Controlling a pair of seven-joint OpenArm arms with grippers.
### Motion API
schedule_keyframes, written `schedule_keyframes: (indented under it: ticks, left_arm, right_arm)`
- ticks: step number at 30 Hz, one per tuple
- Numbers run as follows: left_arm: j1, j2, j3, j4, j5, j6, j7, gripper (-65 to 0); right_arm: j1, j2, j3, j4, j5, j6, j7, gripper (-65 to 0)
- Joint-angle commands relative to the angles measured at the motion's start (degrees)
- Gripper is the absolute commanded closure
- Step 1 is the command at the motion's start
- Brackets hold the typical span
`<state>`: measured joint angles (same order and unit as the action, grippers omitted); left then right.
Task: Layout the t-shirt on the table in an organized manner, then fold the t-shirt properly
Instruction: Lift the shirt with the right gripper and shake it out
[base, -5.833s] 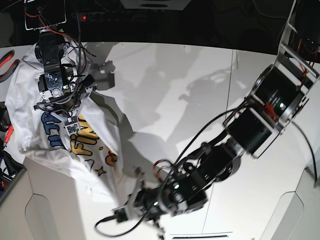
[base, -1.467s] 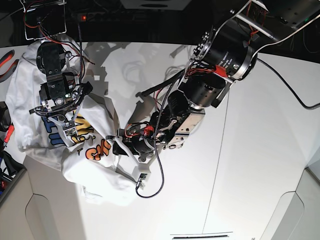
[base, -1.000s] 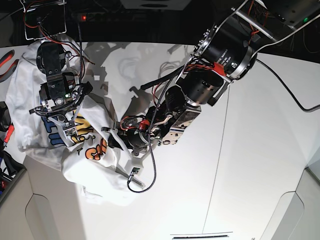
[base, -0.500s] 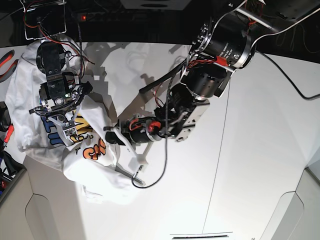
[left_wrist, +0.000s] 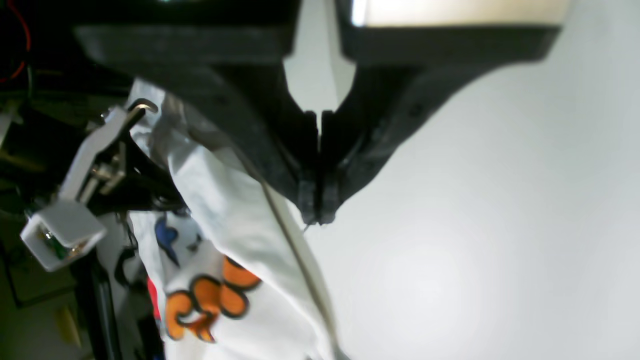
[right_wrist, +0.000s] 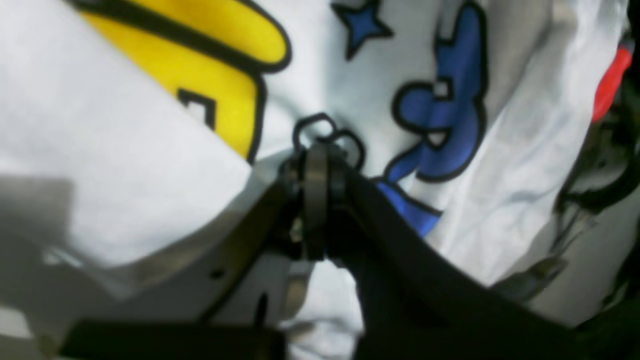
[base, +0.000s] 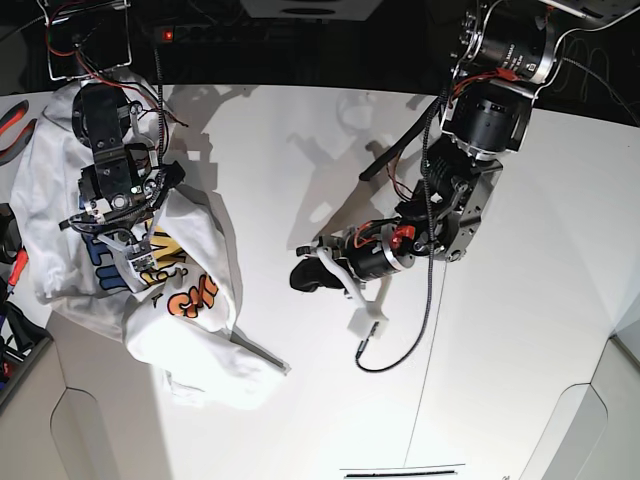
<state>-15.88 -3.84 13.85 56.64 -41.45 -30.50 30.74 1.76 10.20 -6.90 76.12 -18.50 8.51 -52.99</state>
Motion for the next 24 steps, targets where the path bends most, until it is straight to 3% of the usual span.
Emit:
schedule_keyframes:
  ticks: [1, 5, 10, 17, 21, 24]
  left_arm:
    - [-1.46, -0.22, -0.48, 1.31, -1.11, -1.9, -0.92, 0.0]
    - [-1.42, -0.31, -3.21, 2.03, -1.05, -4.13, -0.9, -1.1]
    - [-1.42, -0.26, -3.63, 2.05, 0.13, -4.04, -0.92, -22.7]
    - [-2.6, 0.04, -3.63, 2.05, 0.17, -4.0, -1.4, -23.7]
    - [-4.61, 0.07, -3.21, 2.01, 2.05, -1.22, -3.15, -24.2]
    - [-6.95, 0.35, 0.94, 1.77, 4.98, -0.31, -4.83, -24.6]
  right_arm:
    - [-0.57, 0.07, -1.66, -0.85, 3.37, 2.82, -1.68, 0.0]
    - [-1.2, 0.04, -11.19, -0.85, 3.96, 3.72, -1.66, 0.0]
    - [-1.29, -1.7, -21.2, -0.85, 1.75, 3.41, -1.66, 0.0]
    - [-1.36, -4.68, -23.21, 0.42, -1.01, 2.19, -1.68, 0.0]
    - [-2.47, -4.63, -23.23, 6.6, -1.01, 1.92, -1.68, 0.0]
    - [-3.54, -4.66, -23.23, 11.76, 0.17, 1.95, -2.27, 0.0]
